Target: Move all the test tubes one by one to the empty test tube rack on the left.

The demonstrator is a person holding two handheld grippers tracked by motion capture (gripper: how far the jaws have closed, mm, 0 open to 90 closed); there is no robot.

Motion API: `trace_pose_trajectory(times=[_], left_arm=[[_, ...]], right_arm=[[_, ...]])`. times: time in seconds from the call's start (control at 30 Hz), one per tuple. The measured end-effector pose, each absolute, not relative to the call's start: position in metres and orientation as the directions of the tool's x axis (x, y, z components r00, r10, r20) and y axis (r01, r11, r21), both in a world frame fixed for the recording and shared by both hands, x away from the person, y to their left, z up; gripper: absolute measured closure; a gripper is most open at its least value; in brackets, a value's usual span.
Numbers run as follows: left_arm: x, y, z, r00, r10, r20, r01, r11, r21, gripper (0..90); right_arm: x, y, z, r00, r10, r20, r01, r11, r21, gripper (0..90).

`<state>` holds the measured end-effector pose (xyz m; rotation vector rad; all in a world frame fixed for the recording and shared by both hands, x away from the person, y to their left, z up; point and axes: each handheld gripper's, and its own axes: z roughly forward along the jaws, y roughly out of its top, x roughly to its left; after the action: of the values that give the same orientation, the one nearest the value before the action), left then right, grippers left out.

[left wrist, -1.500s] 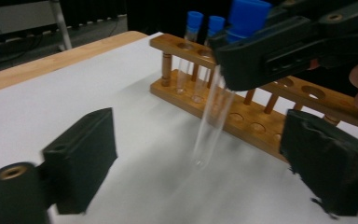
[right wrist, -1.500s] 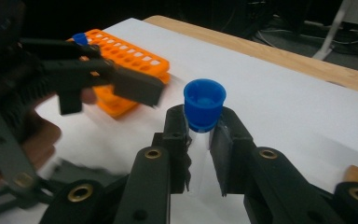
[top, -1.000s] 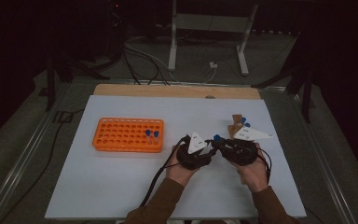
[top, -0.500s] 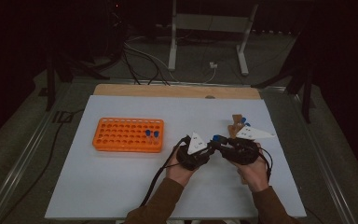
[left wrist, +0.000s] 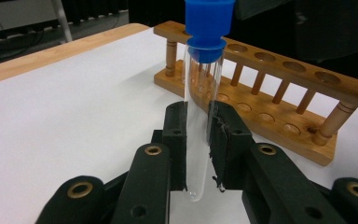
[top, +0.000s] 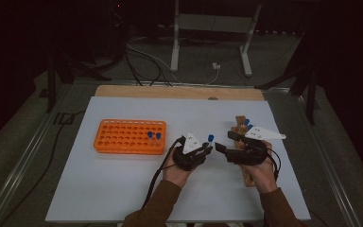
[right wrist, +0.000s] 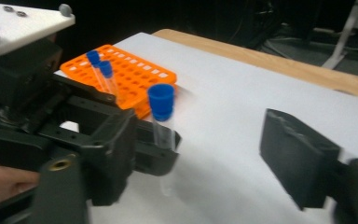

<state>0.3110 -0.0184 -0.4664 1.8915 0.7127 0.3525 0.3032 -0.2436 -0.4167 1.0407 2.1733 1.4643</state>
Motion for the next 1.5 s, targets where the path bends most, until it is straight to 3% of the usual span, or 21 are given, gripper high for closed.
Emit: trace_pose_trajectory(times=[0.13,0.47,1.5], left_arm=[[0.311,-0.012,-0.465,0.774,0.628,-0.083,0.321,-0.277,0.906,78.3],[0.308,0.004,-0.461,0.765,0.639,-0.082,0.321,-0.267,0.908,78.3],[0.303,0.065,-0.449,0.742,0.665,-0.087,0.314,-0.23,0.921,78.3]], right_arm=[[0.303,-0.244,-0.416,-0.666,0.738,0.11,0.385,0.213,0.898,15.4],[0.307,-0.254,-0.415,-0.624,0.774,0.106,0.395,0.196,0.898,3.8],[0.307,-0.27,-0.41,-0.587,0.803,0.105,0.386,0.163,0.908,0.0]])
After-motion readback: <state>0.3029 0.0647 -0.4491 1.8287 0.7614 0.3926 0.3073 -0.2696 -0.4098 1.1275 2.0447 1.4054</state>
